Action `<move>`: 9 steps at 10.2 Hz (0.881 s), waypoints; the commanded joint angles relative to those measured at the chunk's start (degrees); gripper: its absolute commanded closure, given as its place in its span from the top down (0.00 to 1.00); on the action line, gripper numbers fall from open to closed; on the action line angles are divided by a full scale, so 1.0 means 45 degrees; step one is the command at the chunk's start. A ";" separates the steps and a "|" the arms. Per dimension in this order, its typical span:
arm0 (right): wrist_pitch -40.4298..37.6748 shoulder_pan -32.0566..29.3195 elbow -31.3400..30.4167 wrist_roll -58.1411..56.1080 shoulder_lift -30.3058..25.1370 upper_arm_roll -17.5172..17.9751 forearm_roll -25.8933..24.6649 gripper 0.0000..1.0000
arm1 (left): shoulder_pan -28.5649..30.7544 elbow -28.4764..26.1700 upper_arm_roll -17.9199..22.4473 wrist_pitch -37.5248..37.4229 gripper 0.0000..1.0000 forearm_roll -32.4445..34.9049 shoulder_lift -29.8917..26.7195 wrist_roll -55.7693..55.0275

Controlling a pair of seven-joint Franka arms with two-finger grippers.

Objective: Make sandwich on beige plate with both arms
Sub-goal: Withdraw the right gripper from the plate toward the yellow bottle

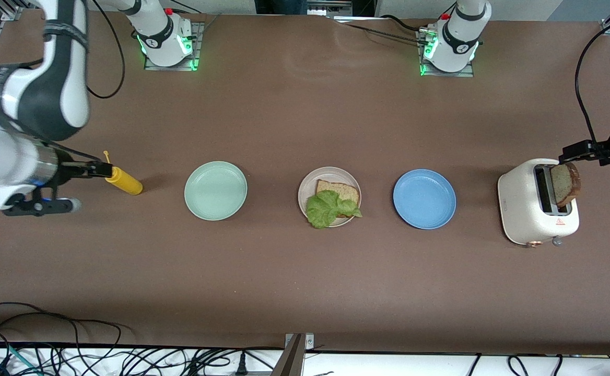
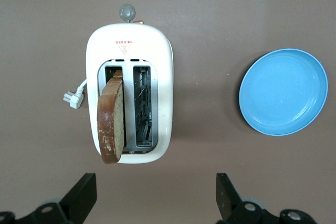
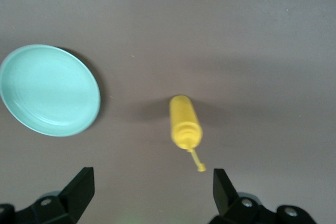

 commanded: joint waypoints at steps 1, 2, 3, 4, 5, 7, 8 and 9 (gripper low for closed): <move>0.1995 0.0275 -0.2735 -0.3155 -0.1419 -0.0858 0.0079 1.00 | 0.0095 0.0350 -0.0181 -0.0183 1.00 0.0446 -0.0016 0.0276; 0.2408 0.0275 -0.3438 -0.4542 -0.1556 -0.1327 0.0757 1.00 | 0.0095 0.0350 -0.0162 -0.0106 1.00 0.0446 0.0061 0.0296; 0.2915 0.0275 -0.4102 -0.6470 -0.1538 -0.1892 0.1692 1.00 | 0.0211 0.0330 -0.0143 -0.0105 1.00 0.0446 0.0081 0.0451; 0.3558 0.0024 -0.4766 -0.8965 -0.1500 -0.2188 0.2823 1.00 | 0.0232 0.0330 -0.0142 -0.0105 1.00 0.0466 0.0081 0.0452; 0.3777 -0.0462 -0.5063 -1.0981 -0.1306 -0.2191 0.3724 1.00 | 0.0251 0.0330 -0.0142 -0.0086 1.00 0.0524 0.0101 0.0452; 0.3760 -0.1167 -0.5221 -1.3742 -0.1011 -0.2172 0.4900 0.99 | 0.0251 0.0330 -0.0162 -0.0105 1.00 0.0622 0.0140 0.0452; 0.3760 -0.1421 -0.5435 -1.5109 -0.0856 -0.2172 0.5543 0.99 | 0.0232 0.0330 -0.0181 -0.0182 1.00 0.0603 0.0101 0.0452; 0.3741 -0.1695 -0.5611 -1.6631 -0.0642 -0.2152 0.6265 0.99 | 0.0232 0.0330 -0.0181 -0.0203 1.00 0.0602 0.0101 0.0452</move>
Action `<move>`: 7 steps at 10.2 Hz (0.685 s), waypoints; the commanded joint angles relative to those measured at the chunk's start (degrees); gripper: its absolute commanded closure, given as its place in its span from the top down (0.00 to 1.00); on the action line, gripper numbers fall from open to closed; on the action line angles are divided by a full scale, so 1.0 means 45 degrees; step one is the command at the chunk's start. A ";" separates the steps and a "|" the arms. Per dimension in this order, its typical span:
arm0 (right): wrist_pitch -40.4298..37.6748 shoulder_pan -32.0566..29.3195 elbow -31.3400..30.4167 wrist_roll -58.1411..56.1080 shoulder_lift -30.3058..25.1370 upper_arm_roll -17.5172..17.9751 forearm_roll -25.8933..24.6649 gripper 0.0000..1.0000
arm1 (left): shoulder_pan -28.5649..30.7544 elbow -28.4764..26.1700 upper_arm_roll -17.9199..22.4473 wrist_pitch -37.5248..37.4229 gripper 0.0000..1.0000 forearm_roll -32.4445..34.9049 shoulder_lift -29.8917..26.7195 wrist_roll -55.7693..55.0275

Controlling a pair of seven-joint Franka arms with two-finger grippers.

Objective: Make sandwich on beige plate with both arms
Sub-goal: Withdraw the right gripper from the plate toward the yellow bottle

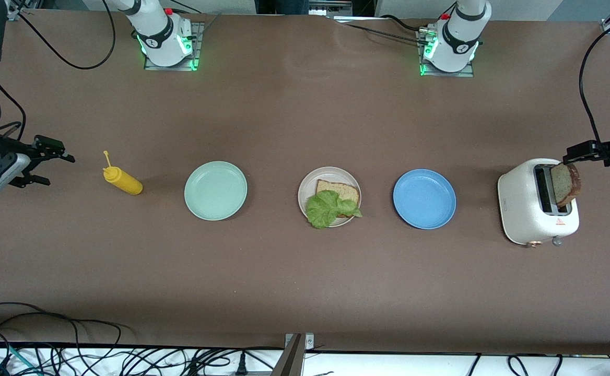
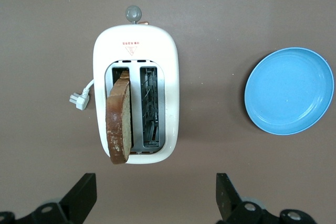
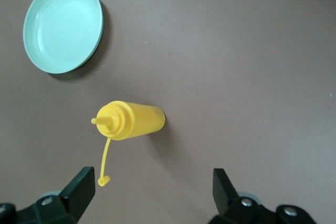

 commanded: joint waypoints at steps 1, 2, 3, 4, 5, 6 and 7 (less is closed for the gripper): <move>0.0031 -0.0733 -0.0369 -0.4036 0.0715 0.0077 0.2259 0.99 | 0.0067 0.0238 -0.0128 -0.0229 1.00 0.0458 0.0093 0.0222; -0.0241 -0.1067 -0.0408 -0.5953 0.1494 0.0097 0.3684 0.99 | 0.0087 0.0238 -0.0128 -0.0229 1.00 0.0458 0.0093 0.0222; -0.0959 -0.1302 -0.0370 -0.7306 0.2352 0.0097 0.4955 0.99 | 0.0087 0.0238 -0.0147 -0.0248 1.00 0.0458 0.0074 0.0241; -0.1488 -0.1421 -0.0331 -0.8344 0.3037 0.0097 0.6070 0.99 | 0.0067 0.0219 -0.0166 -0.0326 1.00 0.0458 0.0035 0.0203; -0.1977 -0.1499 -0.0253 -0.8973 0.3528 0.0252 0.6835 0.99 | 0.0067 0.0238 -0.0186 -0.0365 1.00 0.0458 0.0035 0.0164; -0.2137 -0.1558 -0.0233 -0.9289 0.3726 0.0389 0.7326 0.99 | 0.0067 0.0238 -0.0186 -0.0366 1.00 0.0458 0.0035 0.0202; -0.2138 -0.1616 -0.0233 -0.9331 0.3883 0.0429 0.7370 1.00 | 0.0067 0.0238 -0.0186 -0.0366 1.00 0.0458 0.0035 0.0203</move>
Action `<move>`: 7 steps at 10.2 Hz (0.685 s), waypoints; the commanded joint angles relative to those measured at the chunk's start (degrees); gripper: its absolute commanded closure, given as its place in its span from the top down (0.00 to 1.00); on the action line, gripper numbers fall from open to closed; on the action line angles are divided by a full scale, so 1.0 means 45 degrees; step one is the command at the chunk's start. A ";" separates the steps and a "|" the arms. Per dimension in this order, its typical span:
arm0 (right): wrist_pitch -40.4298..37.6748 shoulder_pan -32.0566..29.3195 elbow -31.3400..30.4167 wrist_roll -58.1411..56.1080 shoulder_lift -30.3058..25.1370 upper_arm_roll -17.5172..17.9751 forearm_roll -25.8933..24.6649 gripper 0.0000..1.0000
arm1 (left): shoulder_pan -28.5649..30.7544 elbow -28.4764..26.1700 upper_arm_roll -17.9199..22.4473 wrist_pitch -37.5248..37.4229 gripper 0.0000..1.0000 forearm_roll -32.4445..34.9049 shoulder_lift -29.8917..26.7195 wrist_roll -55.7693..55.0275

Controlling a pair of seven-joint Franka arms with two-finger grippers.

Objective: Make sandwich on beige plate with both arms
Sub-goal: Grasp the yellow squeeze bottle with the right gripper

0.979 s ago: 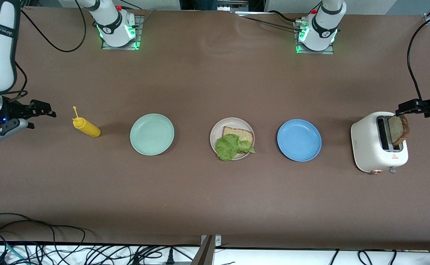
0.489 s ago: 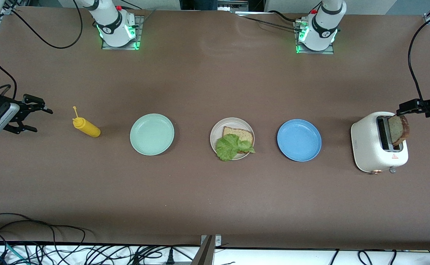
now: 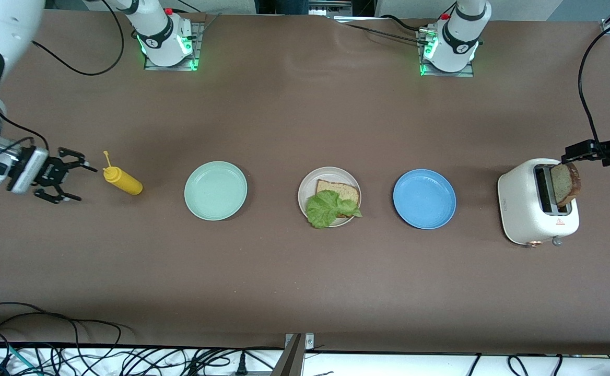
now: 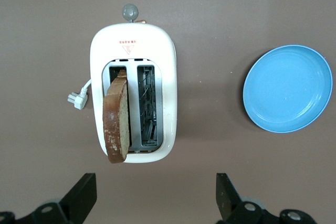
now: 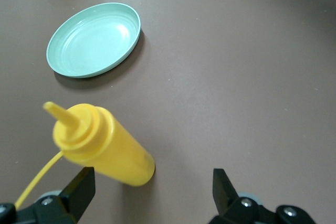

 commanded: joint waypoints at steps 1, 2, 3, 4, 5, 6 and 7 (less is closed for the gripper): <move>-0.0393 -0.0395 0.0301 -0.0606 0.0382 0.0316 0.0553 1.00 | 0.0049 0.0238 -0.0148 -0.0298 1.00 0.0457 0.0016 0.0164; -0.0509 -0.0823 0.0281 -0.0724 0.0382 0.0705 0.0593 1.00 | 0.0029 0.0238 -0.0148 -0.0298 1.00 0.0457 0.0016 0.0126; -0.0587 -0.1504 0.0301 -0.1054 0.0402 0.1270 0.0593 1.00 | 0.0029 0.0238 -0.0148 -0.0318 1.00 0.0457 -0.0003 0.0106; -0.0588 -0.2342 0.0301 -0.1715 0.0402 0.2165 0.0593 1.00 | -0.0010 0.0258 -0.0167 -0.0318 1.00 0.0457 -0.0003 0.0106; -0.0666 -0.3124 0.0301 -0.2147 0.0402 0.2928 0.0593 1.00 | -0.0030 0.0277 -0.0206 -0.0318 1.00 0.0457 -0.0023 0.0106; -0.0840 -0.3654 0.0301 -0.2499 0.0576 0.3361 0.0593 1.00 | -0.0030 0.0277 -0.0187 -0.0318 1.00 0.0457 -0.0023 0.0106; -0.1190 -0.3910 0.0281 -0.2754 0.0771 0.3501 0.0593 1.00 | -0.0030 0.0277 -0.0264 -0.0318 1.00 0.0457 -0.0081 -0.0010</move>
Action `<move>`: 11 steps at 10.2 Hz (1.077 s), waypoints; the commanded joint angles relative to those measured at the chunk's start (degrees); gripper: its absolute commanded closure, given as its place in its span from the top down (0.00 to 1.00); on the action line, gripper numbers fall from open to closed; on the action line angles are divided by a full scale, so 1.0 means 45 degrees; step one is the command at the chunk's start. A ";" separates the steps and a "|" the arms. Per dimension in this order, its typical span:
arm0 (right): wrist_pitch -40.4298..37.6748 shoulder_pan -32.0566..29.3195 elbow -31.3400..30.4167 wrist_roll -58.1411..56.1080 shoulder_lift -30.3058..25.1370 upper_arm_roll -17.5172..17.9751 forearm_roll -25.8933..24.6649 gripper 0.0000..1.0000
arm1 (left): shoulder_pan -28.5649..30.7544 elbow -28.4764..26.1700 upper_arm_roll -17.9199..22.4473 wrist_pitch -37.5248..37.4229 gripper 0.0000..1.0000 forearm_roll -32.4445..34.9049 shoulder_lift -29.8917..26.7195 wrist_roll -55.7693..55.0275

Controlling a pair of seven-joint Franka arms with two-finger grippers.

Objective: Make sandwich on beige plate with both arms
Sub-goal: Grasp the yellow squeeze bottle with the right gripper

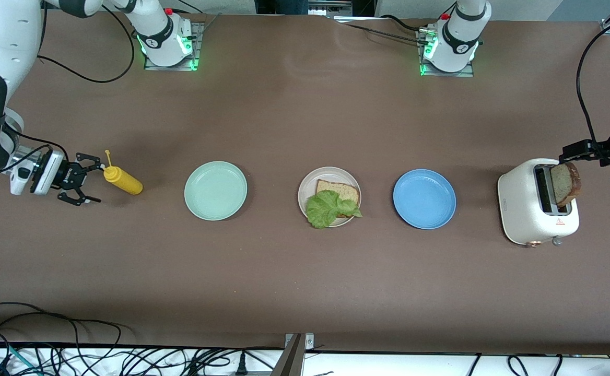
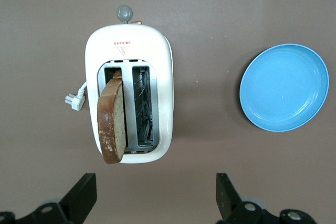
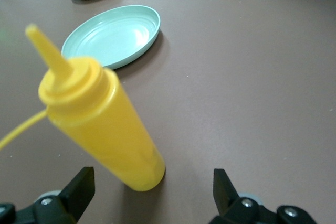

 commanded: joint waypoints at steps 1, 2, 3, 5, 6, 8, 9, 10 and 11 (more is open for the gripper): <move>-0.1033 -0.0742 0.0199 -0.0608 0.0478 0.0465 0.0278 1.00 | -0.0006 0.0258 -0.0155 -0.0302 1.00 0.0457 -0.0178 0.0008; -0.1115 -0.0743 0.0218 -0.0608 0.0461 0.0601 0.0278 1.00 | -0.0006 0.0238 -0.0155 -0.0321 1.00 0.0457 -0.0179 0.0066; -0.1367 -0.0743 0.0199 -0.0608 0.0460 0.0660 0.0433 1.00 | 0.0033 0.0238 -0.0136 -0.0379 1.00 0.0438 -0.0180 0.0105; -0.1604 -0.0743 0.0218 -0.0860 0.0597 0.0933 0.0823 1.00 | 0.0033 0.0258 -0.0136 -0.0516 1.00 0.0438 -0.0218 0.0106; -0.1585 -0.0743 0.0218 -0.0881 0.0616 0.1128 0.0980 1.00 | 0.0033 0.0238 -0.0136 -0.0749 1.00 0.0438 -0.0277 0.0125; -0.1449 -0.0743 0.0238 -0.1056 0.0714 0.1382 0.1389 0.86 | 0.0072 0.0238 -0.0136 -0.0868 1.00 0.0438 -0.0277 0.0145; -0.1448 -0.0743 0.0238 -0.1251 0.0830 0.1403 0.1585 0.41 | 0.0091 0.0257 -0.0116 -0.0868 1.00 0.0438 -0.0277 0.0164; -0.1448 -0.0743 0.0238 -0.1291 0.0967 0.1422 0.1722 0.08 | 0.0092 0.0258 -0.0116 -0.0868 1.00 0.0438 -0.0277 0.0164; -0.1429 -0.0724 0.0276 -0.1408 0.0968 0.1461 0.1878 0.00 | 0.0092 0.0258 -0.0116 -0.0868 1.00 0.0438 -0.0277 0.0145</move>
